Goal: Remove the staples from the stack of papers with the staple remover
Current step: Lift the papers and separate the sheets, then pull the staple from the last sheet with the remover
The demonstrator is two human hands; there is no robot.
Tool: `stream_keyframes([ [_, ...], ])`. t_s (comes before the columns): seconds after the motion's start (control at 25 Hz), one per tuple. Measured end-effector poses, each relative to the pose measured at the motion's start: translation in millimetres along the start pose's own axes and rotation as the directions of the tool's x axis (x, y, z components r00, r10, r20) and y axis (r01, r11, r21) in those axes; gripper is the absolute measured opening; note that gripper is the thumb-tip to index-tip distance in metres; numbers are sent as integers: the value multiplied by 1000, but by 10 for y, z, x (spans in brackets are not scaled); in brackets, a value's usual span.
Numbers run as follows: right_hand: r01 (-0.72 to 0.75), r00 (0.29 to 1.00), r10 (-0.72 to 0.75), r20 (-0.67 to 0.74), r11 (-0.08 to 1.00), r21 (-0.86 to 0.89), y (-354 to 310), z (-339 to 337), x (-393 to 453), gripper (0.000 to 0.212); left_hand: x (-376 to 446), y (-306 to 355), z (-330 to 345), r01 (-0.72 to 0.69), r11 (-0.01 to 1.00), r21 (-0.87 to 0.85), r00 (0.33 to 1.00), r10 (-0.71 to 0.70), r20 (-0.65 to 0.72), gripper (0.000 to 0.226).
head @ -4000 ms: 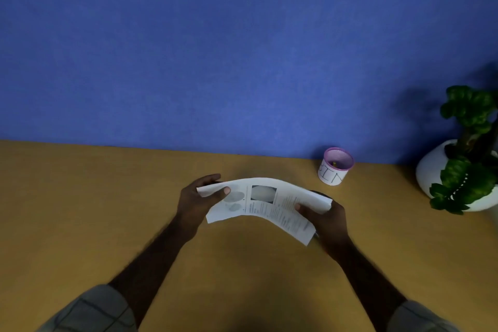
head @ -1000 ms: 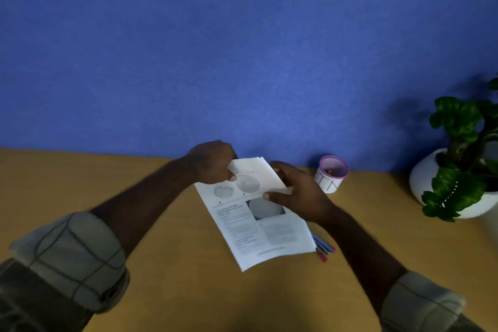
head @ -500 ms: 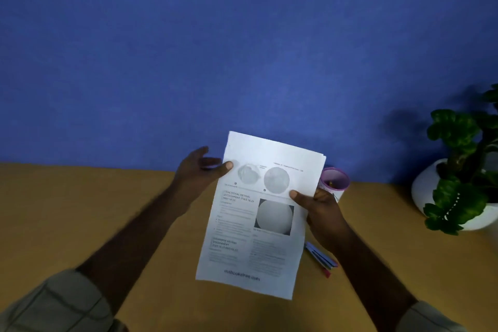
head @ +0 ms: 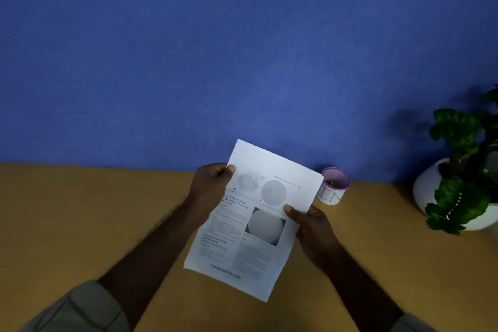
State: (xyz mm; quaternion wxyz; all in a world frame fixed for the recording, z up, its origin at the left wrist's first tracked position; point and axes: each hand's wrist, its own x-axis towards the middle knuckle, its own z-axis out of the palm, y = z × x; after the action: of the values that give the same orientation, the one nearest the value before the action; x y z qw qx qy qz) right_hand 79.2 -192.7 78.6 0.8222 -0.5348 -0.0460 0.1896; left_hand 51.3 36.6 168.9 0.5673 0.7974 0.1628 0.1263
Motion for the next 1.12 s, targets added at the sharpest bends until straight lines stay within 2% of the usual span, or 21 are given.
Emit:
stream_keyframes([
  [0.16, -24, 1000, 22, -20, 997, -69, 145, 56, -95, 35, 20, -92, 23, -34, 981, 192, 997, 47, -63, 46],
  [0.24, -43, 998, 30, -56, 971, -236, 142, -15, -119, 36, 27, -149, -31, -74, 961, 265, 994, 94, -61, 47],
  [0.36, -118, 981, 28, -192, 872, -475, 84, -339, -53, 27, 68, -203, -164, -114, 932, 343, 992, 128, -16, 43],
  [0.4, -134, 978, 13, -209, 804, -579, 42, -480, -28, 27, 91, -213, -211, -116, 924, 365, 993, 121, 11, 40],
  [0.44, -152, 980, 7, -201, 677, -720, -4, -623, -9, 32, 108, -220, -249, -113, 917, 383, 994, 107, 37, 37],
  [0.52, -155, 988, 43, -149, 301, -941, -85, -847, 16, 43, 136, -225, -318, -123, 909, 398, 992, 99, 80, 36],
  [0.56, -152, 987, 78, -141, 170, -974, -103, -927, 19, 46, 143, -234, -342, -137, 907, 398, 989, 102, 108, 36],
  [0.6, -162, 982, 117, -149, 105, -981, -90, -996, 28, 46, 141, -240, -358, -156, 905, 396, 984, 109, 139, 34],
  [0.76, -290, 936, 227, -270, 61, -955, 148, -1052, 39, 47, 79, -281, -342, -197, 911, 362, 967, 120, 225, 35],
  [0.88, -291, 923, 231, -309, -109, -951, 348, -987, 30, 22, 45, -322, -320, -177, 905, 386, 965, 82, 251, 34],
  [0.92, -301, 918, 226, -325, -132, -944, 381, -967, 27, 17, 37, -334, -321, -175, 905, 387, 964, 77, 256, 33],
  [1.04, -389, 893, 223, -390, -52, -920, 437, -937, 17, 11, 12, -354, -327, -183, 912, 367, 961, 87, 263, 34],
  [1.12, -440, 880, 212, -424, 33, -897, 472, -921, -20, 16, 1, -362, -309, -181, 908, 379, 962, 84, 260, 37],
])
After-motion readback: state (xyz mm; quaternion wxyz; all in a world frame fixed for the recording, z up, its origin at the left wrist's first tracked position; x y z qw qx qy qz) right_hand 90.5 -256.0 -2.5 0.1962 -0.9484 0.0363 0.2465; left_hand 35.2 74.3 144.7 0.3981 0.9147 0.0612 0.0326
